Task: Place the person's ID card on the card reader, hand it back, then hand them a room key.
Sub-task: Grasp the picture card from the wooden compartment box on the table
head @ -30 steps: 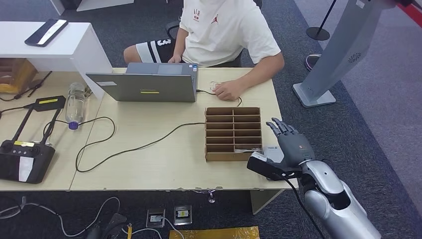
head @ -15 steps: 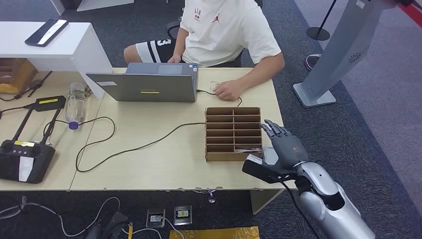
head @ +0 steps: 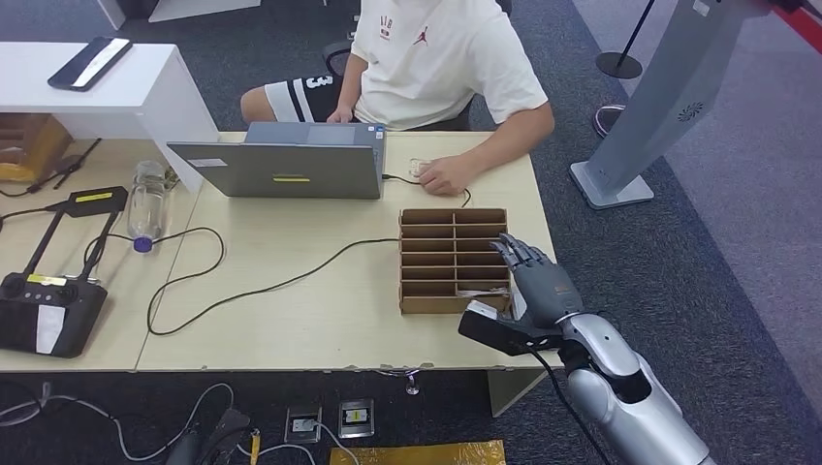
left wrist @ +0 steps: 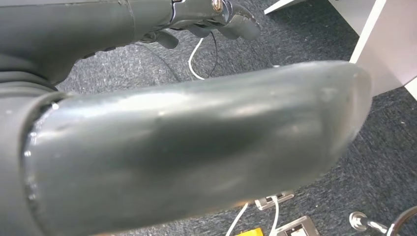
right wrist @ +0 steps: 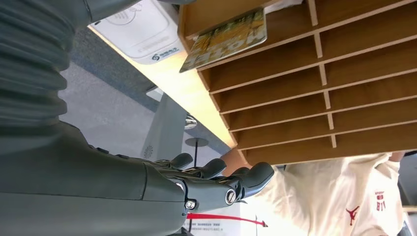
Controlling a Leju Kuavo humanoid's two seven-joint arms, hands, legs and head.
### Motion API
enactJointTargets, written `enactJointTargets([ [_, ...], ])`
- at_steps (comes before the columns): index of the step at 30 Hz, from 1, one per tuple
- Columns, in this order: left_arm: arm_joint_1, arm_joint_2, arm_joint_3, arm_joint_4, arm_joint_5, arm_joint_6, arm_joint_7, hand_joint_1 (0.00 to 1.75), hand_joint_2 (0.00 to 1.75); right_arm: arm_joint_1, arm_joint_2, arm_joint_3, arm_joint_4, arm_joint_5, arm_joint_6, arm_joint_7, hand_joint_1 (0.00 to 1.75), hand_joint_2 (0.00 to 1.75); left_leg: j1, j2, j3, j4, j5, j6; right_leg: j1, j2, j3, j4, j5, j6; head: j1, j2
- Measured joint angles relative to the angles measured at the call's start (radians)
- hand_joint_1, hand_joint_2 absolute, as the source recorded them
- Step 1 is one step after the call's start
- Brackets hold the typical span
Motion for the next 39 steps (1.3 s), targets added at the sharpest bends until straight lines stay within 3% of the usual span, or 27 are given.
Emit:
enactJointTargets([
  [23,0.001,0.000,0.000,0.000,0.004,-0.002,0.001,0.00,0.00,-0.030,0.031,0.035,0.088,-0.004,0.000,-0.019,0.00,1.75,0.000,0.000,0.000,0.000,0.000,0.000,0.000,0.000,0.000,0.000,0.000,0.000,0.000,0.000],
  [25,0.001,0.000,0.000,0.000,0.004,-0.002,0.001,0.00,0.00,-0.033,0.031,0.037,0.094,-0.004,0.000,-0.019,0.34,1.75,0.000,0.000,0.000,0.000,0.000,0.000,0.000,0.000,0.000,0.000,0.000,0.000,0.000,0.000],
  [27,0.002,0.000,0.000,0.001,0.006,-0.003,0.001,0.00,0.00,-0.036,0.031,0.039,0.099,-0.007,0.002,-0.018,1.21,1.75,0.000,0.000,0.000,0.000,0.000,0.000,0.000,0.000,0.000,0.000,0.000,0.000,0.000,0.000],
  [29,0.002,0.000,0.001,0.001,0.010,-0.004,0.001,0.00,0.00,-0.039,0.031,0.042,0.105,-0.016,0.006,-0.014,1.75,1.75,0.000,0.000,0.000,0.000,0.000,0.000,0.000,0.000,0.000,0.000,0.000,0.000,0.000,0.000],
  [39,0.006,0.000,0.001,0.006,0.014,-0.009,0.001,0.00,0.00,-0.048,0.032,0.045,0.131,-0.044,0.029,0.006,1.75,1.75,0.000,0.000,0.000,0.000,0.000,0.000,0.000,0.000,0.000,0.000,0.000,0.000,0.000,0.000],
])
